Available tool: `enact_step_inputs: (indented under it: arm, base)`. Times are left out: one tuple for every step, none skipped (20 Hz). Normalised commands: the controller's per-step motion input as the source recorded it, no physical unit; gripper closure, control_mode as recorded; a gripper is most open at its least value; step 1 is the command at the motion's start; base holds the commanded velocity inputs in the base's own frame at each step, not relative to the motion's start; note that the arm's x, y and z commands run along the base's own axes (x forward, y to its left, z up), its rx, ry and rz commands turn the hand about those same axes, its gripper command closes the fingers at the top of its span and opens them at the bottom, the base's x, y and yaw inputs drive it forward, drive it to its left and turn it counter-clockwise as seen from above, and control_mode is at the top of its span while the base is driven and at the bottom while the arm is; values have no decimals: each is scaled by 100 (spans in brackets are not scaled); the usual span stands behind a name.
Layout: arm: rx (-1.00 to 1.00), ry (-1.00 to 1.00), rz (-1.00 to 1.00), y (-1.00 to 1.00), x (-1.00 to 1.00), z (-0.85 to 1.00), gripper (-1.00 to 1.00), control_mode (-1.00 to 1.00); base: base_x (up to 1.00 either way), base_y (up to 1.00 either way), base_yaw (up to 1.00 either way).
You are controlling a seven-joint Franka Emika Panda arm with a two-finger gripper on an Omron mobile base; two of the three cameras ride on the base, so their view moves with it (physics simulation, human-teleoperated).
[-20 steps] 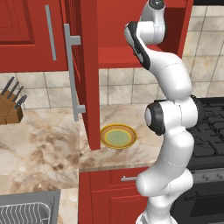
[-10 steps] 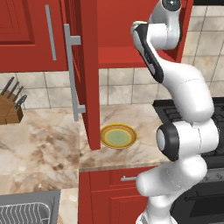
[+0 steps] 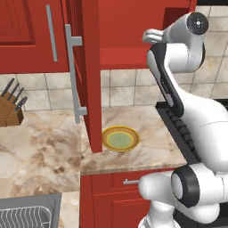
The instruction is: Move the hot dog bun to the plate on the dining table and place the condiment next to that plate. Then navigate to the fridge and take the sausage and place it on the plate as well.
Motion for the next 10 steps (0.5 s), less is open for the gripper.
enact_step_inputs:
  arm:
    - [5,-1,-2,0,-100,7,100,-100]
    - [5,-1,-2,0,-100,6,100,-100]
    - [5,0,-3,0,-100,6,100,-100]
    - [5,0,-3,0,-100,6,100,-100]
    - [5,0,-4,0,-100,7,100,-100]
    - [5,0,-5,0,-100,5,100,-100]
    - [6,0,-5,0,-100,3,100,-100]
    - [5,0,-5,0,-100,1,100,-100]
    - [5,0,-5,0,-100,0,100,-100]
    - [3,0,-5,2,-100,0,100,-100]
  base:
    - [0,0,0]
    - [0,0,0]
    - [0,0,0]
    - [0,0,0]
    - [0,0,0]
    - [0,0,0]
    - [0,0,0]
    - [0,0,0]
    - [0,0,0]
    - [0,0,0]
